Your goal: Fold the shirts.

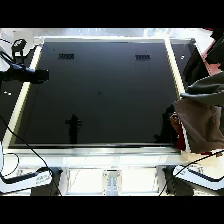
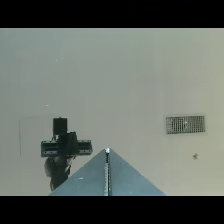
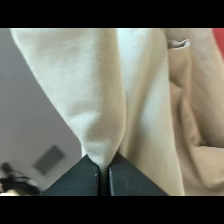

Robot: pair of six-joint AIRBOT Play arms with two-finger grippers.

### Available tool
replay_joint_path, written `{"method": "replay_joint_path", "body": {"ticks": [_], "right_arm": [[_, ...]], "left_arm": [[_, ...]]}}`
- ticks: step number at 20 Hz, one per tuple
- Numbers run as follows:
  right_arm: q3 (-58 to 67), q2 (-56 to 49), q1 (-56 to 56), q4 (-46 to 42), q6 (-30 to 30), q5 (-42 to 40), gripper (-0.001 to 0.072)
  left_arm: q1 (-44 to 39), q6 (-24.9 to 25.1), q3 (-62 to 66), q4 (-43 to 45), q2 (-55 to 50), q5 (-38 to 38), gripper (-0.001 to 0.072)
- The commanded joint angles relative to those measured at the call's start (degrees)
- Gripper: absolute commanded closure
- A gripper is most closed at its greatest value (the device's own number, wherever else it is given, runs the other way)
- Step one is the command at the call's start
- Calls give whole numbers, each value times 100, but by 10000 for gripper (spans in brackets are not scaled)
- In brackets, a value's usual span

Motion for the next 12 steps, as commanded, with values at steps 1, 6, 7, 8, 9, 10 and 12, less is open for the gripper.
{"method": "replay_joint_path", "body": {"ticks": [1,6,7,8,9,10,12], "right_arm": [[13,2,2,1102,492,-737,701],[13,7,39,721,1567,-389,701],[13,11,136,-227,1497,83,701],[-17,57,229,-717,1209,50,701],[-17,66,256,-960,1064,55,701],[-24,63,254,-1010,1003,55,701],[-146,66,256,-1036,695,59,701]], "left_arm": [[0,2,-2,-2,2,61,698],[0,4,-2,-2,2,61,699],[0,4,-2,0,2,61,699],[0,4,-2,-2,2,61,699],[0,4,-2,0,0,70,699],[0,2,-2,-4,0,92,699],[0,2,-2,-4,0,144,699]]}}
